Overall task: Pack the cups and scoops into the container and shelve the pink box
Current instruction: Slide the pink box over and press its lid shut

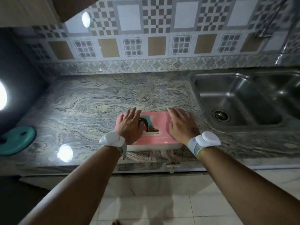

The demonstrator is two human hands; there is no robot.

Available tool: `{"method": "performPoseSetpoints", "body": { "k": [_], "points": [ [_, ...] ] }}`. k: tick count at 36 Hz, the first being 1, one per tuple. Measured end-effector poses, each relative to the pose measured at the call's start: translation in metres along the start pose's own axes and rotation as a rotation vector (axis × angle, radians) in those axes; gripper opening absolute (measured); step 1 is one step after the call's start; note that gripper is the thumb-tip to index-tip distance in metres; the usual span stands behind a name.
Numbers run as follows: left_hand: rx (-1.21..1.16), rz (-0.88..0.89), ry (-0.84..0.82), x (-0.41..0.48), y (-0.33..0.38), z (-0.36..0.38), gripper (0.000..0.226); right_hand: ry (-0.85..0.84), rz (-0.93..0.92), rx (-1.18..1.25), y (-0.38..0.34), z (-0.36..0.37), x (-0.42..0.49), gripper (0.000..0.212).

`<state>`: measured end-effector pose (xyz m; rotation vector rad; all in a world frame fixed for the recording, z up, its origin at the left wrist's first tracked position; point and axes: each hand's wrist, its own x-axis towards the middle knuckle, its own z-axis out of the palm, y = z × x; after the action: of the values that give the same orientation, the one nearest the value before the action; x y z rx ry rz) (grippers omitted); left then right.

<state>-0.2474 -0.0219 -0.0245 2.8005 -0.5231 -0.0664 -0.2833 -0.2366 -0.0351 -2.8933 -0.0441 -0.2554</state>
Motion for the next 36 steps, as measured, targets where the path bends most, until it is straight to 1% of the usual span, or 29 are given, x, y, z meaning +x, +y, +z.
{"method": "performPoseSetpoints", "body": {
  "k": [1,2,3,5,7,10,11,12,15,17,18,20,27,36],
  "points": [
    [0.000,0.005,-0.024,-0.006,-0.006,-0.003,0.085,-0.003,-0.057,0.025,-0.006,-0.001,-0.002,0.074],
    [-0.010,0.020,-0.071,-0.012,-0.011,-0.005,0.089,-0.041,-0.101,0.042,-0.011,-0.001,-0.003,0.079],
    [-0.006,0.043,-0.125,-0.018,-0.014,-0.007,0.091,-0.109,-0.134,0.052,-0.016,0.000,-0.004,0.083],
    [0.032,0.083,-0.212,-0.026,-0.017,-0.008,0.092,-0.278,-0.139,0.047,-0.022,0.003,-0.007,0.091],
    [0.104,0.121,-0.251,-0.026,-0.019,-0.006,0.100,-0.379,-0.144,0.028,-0.025,0.007,-0.011,0.105],
    [0.196,0.183,-0.267,-0.022,-0.019,0.004,0.116,-0.412,-0.184,-0.085,-0.023,0.013,-0.016,0.132],
    [0.221,0.208,-0.245,-0.020,-0.016,0.006,0.121,-0.397,-0.176,-0.115,-0.020,0.012,-0.017,0.134],
    [0.237,0.224,-0.220,-0.019,-0.015,0.009,0.126,-0.383,-0.161,-0.139,-0.020,0.013,-0.019,0.129],
    [0.215,0.221,-0.148,-0.017,-0.010,0.016,0.133,-0.298,-0.135,-0.171,-0.021,0.016,-0.025,0.087],
    [0.205,0.206,-0.131,-0.017,-0.010,0.024,0.134,-0.217,-0.124,-0.177,-0.021,0.022,-0.027,0.078],
    [0.213,0.201,-0.105,-0.018,-0.010,0.026,0.134,-0.173,-0.125,-0.170,-0.022,0.023,-0.028,0.077],
    [0.224,0.189,-0.081,-0.016,-0.011,0.032,0.133,-0.142,-0.129,-0.153,-0.022,0.029,-0.030,0.077],
    [0.299,0.186,-0.111,-0.012,-0.009,0.033,0.128,-0.073,-0.164,-0.126,-0.016,0.038,-0.027,0.072],
    [0.310,0.191,-0.099,-0.015,-0.007,0.033,0.123,-0.109,-0.172,-0.137,-0.018,0.035,-0.031,0.081]
  ]
}}
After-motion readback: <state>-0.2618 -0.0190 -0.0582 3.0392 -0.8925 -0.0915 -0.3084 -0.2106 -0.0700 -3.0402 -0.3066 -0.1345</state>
